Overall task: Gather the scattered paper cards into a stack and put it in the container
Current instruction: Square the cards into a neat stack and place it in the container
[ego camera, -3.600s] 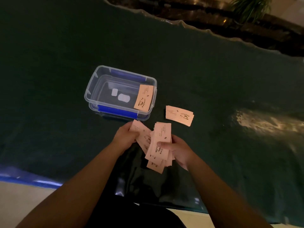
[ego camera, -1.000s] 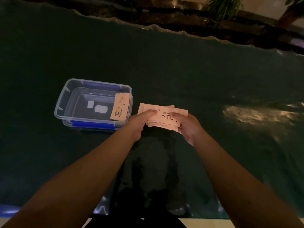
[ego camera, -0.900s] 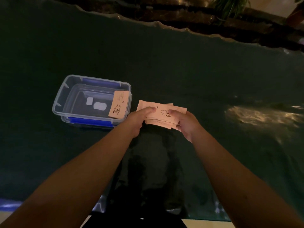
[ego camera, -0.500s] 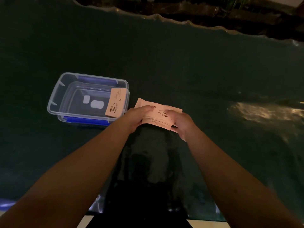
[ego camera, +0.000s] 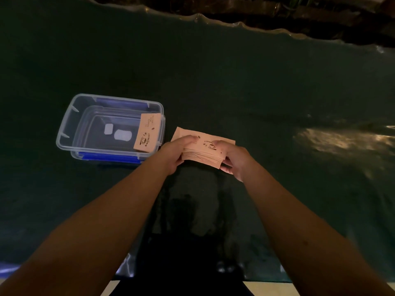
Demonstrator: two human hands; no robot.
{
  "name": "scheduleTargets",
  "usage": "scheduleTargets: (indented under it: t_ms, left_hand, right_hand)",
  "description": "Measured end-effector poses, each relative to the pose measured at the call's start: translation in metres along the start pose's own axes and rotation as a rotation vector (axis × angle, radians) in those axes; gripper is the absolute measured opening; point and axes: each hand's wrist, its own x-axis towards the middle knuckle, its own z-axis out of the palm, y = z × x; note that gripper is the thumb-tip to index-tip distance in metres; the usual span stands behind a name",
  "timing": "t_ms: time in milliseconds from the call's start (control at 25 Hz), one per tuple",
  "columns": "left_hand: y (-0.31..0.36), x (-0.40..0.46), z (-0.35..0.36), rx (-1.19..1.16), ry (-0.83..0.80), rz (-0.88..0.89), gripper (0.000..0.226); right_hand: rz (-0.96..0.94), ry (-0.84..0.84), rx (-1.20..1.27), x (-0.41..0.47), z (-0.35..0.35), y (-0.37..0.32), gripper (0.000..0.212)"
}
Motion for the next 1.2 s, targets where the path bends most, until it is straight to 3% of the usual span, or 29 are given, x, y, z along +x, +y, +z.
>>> scheduleTargets:
  t_ms: [280,400,480,600,760,920,1040,1200]
  left_hand:
    - [-0.007,-0.012,-0.014,-0.092,-0.194,-0.002,0.046]
    - [-0.014,-0.016,-0.003,-0.107,-0.152,0.072,0.042]
    - [-0.021,-0.018,0.008,-0.238,-0.122,0.128,0.044]
    - [-0.034,-0.022,0.018,-0.339,-0.119,0.204,0.046]
    - [-0.035,-0.026,0.014,-0.108,-0.213,0.267,0.049]
    - [-0.027,-0.030,0.009,0.159,-0.273,0.362,0.090]
    - [-0.025,-0.028,0.006,0.348,-0.316,0.500,0.087]
    - [-0.025,-0.024,-0.001,0.454,-0.347,0.668,0.086]
  right_hand:
    - [-0.046,-0.301,0.164,-0.014,-0.016,0.028,0.039]
    - [-0.036,-0.307,0.299,-0.019,-0.011,0.043,0.041]
    - [-0.041,-0.325,0.370,-0.025,-0.006,0.052,0.042]
    - [-0.067,-0.408,0.411,-0.032,0.001,0.061,0.057]
    - [-0.116,-0.494,0.242,-0.037,-0.014,0.065,0.062]
    - [-0.225,-0.582,-0.025,-0.038,-0.039,0.056,0.056]
    - [-0.380,-0.520,-0.165,-0.039,-0.036,0.038,0.068]
    - [-0.512,-0.453,-0.132,-0.036,-0.020,0.039,0.086]
